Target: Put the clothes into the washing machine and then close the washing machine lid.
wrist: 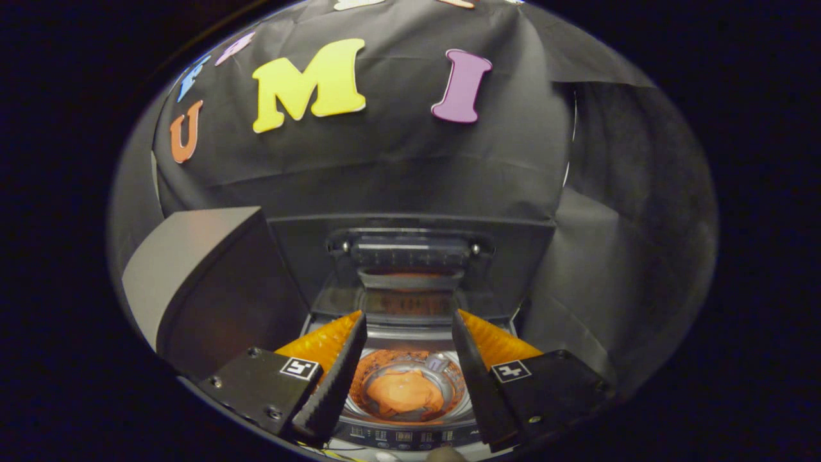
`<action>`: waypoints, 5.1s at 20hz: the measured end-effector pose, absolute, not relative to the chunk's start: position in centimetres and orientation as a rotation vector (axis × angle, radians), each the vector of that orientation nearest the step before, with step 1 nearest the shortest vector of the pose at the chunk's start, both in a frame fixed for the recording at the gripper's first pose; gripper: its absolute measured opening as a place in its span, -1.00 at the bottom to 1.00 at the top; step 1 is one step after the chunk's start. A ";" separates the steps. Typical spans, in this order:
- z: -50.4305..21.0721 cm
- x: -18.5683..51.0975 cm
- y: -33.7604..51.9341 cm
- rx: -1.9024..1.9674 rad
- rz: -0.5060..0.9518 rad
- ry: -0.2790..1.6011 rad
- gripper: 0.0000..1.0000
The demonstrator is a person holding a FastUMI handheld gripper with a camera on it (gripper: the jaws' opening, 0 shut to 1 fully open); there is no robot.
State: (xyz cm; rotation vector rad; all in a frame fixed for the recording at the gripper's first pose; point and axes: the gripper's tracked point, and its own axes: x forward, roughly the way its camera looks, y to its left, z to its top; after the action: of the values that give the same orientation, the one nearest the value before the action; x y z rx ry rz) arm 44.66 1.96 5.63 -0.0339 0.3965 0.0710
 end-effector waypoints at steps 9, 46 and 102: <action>12.0 48.1 3.6 -0.015 0.082 0.292 0.67; 9.4 56.4 4.3 -0.015 0.038 0.254 0.89; 0.2 31.2 1.2 -0.026 0.011 0.237 0.98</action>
State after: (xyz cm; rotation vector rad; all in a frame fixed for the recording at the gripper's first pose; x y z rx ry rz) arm 31.21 1.22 0.20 -0.0263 0.2366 0.0109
